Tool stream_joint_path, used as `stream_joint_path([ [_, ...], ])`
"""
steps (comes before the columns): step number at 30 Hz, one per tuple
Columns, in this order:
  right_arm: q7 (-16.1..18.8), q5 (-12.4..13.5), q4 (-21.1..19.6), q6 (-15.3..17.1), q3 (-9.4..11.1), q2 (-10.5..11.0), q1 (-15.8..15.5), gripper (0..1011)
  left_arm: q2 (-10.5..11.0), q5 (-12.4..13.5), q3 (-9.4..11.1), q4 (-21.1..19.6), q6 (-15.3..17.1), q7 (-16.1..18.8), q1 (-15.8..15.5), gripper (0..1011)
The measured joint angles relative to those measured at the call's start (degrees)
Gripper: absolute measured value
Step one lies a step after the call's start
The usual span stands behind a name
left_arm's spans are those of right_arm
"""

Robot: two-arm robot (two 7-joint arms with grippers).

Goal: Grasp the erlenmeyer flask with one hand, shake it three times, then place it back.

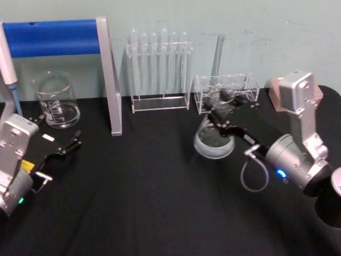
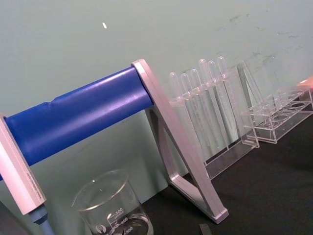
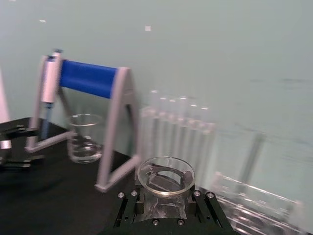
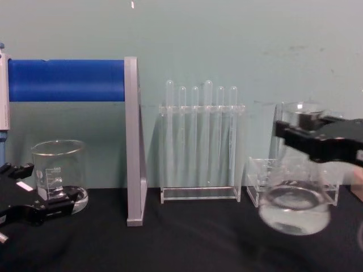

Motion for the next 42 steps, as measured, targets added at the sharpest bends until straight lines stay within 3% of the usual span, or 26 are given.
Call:
stream_joint_path([
  [4,-1.5,-0.3,0.4,0.0,2.8,0.0,-0.6,450,0.0,0.0,0.0,0.0,0.0,0.0,0.0,1001],
  [10,-2.5,-0.8,0.6,0.0,5.2,-0.2,-1.2,450,0.0,0.0,0.0,0.0,0.0,0.0,0.0,1001],
  [18,-1.9,-1.4,0.7,0.5,6.0,-1.1,-1.5,449,0.0,0.0,0.0,0.0,0.0,0.0,0.0,1001],
  [28,1.9,-1.5,0.2,0.9,2.3,-2.8,-0.9,449,0.0,0.0,0.0,0.0,0.0,0.0,0.0,1001],
  [42,7.4,0.0,-1.7,1.3,-5.7,-3.3,-0.2,450,0.0,0.0,0.0,0.0,0.0,0.0,0.0,1001],
])
